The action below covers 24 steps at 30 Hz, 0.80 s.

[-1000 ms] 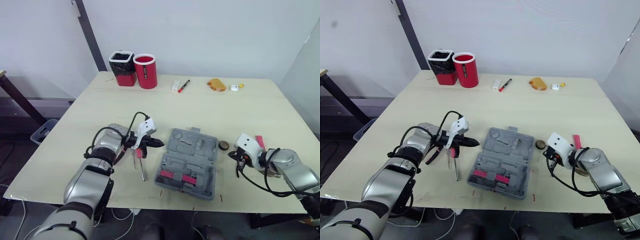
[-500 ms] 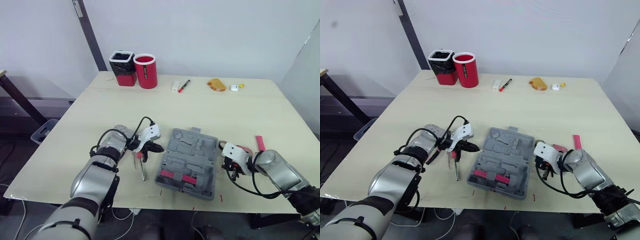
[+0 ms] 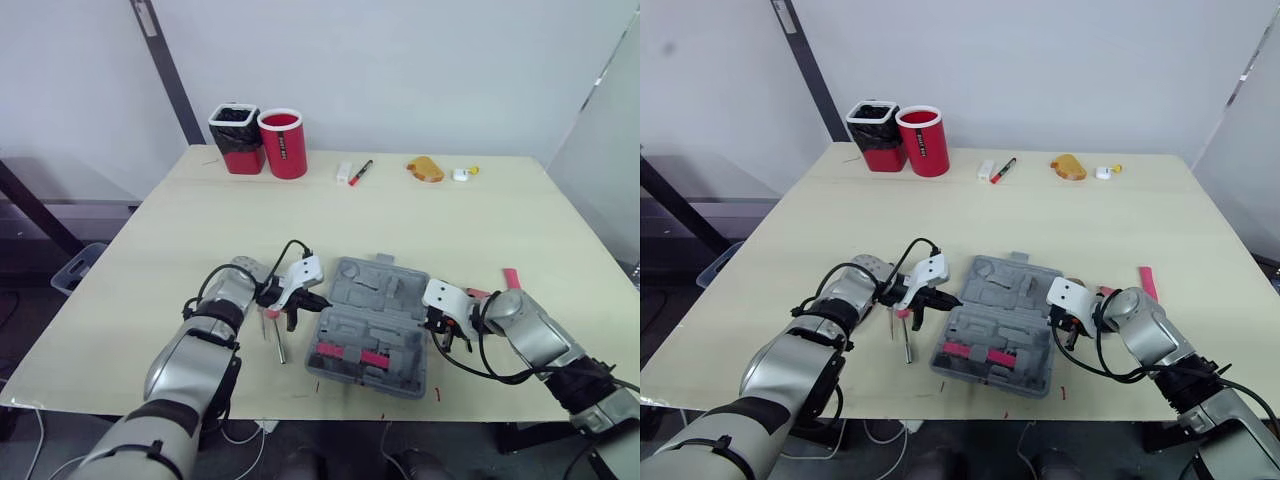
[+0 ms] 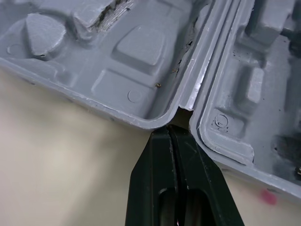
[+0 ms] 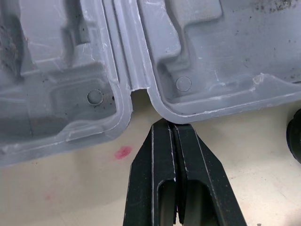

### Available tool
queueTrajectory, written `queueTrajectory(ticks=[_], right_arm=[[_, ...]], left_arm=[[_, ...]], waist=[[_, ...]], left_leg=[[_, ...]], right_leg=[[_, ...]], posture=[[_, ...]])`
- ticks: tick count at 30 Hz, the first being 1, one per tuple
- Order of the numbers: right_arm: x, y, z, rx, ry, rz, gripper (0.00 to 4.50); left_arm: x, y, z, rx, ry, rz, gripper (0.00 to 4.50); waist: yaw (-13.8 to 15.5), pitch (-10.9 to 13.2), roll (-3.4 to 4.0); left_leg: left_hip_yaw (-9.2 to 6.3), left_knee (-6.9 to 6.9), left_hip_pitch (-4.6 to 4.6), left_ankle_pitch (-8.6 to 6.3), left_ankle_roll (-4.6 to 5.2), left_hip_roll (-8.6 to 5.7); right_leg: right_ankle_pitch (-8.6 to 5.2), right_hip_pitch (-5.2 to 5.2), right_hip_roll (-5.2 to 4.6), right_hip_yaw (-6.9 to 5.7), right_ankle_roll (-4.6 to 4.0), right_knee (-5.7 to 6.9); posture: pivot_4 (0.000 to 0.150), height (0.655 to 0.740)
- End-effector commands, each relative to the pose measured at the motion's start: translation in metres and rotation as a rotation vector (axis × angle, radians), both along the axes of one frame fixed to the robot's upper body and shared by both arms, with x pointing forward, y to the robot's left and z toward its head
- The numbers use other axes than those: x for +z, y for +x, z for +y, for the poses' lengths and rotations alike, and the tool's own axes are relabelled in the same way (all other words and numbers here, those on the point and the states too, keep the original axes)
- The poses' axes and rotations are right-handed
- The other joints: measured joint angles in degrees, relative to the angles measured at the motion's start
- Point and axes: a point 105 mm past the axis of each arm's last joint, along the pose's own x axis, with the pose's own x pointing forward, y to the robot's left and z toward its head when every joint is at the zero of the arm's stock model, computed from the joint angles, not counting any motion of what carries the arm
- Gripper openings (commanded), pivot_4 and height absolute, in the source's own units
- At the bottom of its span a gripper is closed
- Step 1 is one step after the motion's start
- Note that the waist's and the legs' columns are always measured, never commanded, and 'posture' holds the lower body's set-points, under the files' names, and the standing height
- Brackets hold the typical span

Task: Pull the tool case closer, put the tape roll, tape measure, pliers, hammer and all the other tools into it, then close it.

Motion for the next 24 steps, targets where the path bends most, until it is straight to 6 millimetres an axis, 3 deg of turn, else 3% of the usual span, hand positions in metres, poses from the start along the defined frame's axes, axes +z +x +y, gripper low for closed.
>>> queueTrajectory(ticks=[1,24], right_arm=[[0.008,-0.001,0.021,0.078,0.048,-0.016,0.0],[0.008,0.004,0.035,0.174,0.051,-0.036,0.0]], left_arm=[[0.0,-0.006,-0.008,-0.029,-0.053,0.009,0.03],[-0.007,-0.034,0.0,0.047,-0.112,0.035,0.03]], waist=[[0.0,0.0,0.0],[-0.1,0.0,0.04]], left_leg=[[0.0,0.0,0.02,0.0,0.0,0.0],[0.12,-0.03,0.38,0.0,0.0,0.02]], right_leg=[[0.0,0.0,0.0,0.0,0.0,0.04],[-0.03,0.02,0.02,0.16,-0.04,0.48]], posture=[[0.15,0.74],[0.15,0.74]])
